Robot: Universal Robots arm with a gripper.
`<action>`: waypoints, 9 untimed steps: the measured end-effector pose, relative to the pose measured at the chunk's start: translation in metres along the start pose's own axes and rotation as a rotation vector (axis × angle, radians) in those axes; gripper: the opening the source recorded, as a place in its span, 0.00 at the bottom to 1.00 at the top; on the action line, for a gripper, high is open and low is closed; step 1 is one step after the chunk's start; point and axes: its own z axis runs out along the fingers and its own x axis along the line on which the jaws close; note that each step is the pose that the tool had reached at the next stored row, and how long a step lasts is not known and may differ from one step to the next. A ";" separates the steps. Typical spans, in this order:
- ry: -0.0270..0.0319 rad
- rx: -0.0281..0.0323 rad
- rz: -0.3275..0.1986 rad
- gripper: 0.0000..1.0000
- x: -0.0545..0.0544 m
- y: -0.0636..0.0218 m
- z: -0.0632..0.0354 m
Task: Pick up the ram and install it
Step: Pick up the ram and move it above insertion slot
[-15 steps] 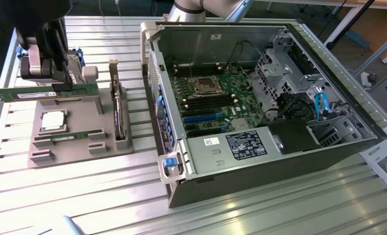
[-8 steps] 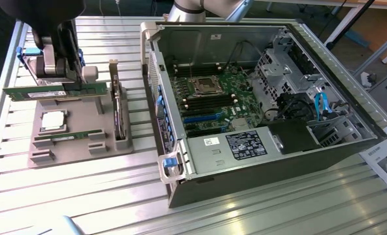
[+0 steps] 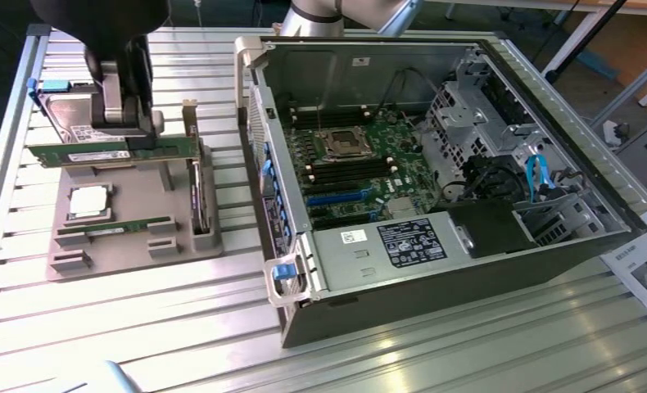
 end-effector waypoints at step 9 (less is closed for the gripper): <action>0.0000 -0.0002 0.000 0.12 -0.001 -0.0234 -0.0011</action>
